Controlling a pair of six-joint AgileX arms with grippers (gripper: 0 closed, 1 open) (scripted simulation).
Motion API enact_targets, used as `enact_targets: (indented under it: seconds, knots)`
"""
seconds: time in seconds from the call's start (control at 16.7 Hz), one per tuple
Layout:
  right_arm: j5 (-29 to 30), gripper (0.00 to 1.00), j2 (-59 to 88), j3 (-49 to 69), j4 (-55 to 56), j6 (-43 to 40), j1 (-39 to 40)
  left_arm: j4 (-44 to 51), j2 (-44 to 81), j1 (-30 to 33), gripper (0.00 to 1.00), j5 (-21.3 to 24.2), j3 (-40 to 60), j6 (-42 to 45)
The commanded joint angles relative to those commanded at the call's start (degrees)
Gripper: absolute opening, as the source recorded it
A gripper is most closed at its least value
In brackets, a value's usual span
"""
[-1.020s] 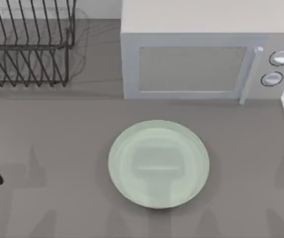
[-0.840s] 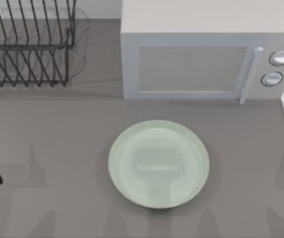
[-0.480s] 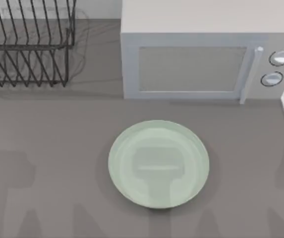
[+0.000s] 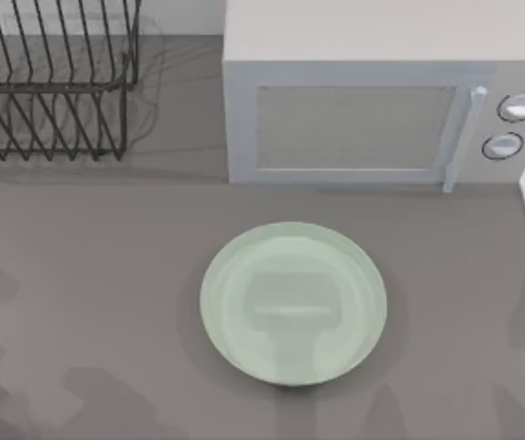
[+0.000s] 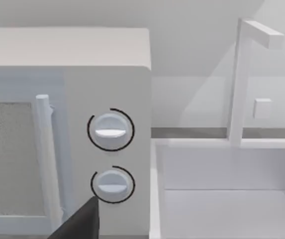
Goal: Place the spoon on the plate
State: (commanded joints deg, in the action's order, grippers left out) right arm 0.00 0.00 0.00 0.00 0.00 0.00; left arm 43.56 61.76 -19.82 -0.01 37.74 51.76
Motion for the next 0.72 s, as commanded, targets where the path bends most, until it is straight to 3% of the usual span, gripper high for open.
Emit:
enact_targets:
  seconds: [0.36,0.72]
  knots:
    - [0.0,1.00,0.0,0.0,0.0,0.0,0.0,14.0,19.4,-6.9,1.00,0.2,13.8,17.3]
    - [0.0,1.00,0.0,0.0,0.0,0.0,0.0,16.1,22.6,-8.0,1.00,0.3,16.4,20.2]
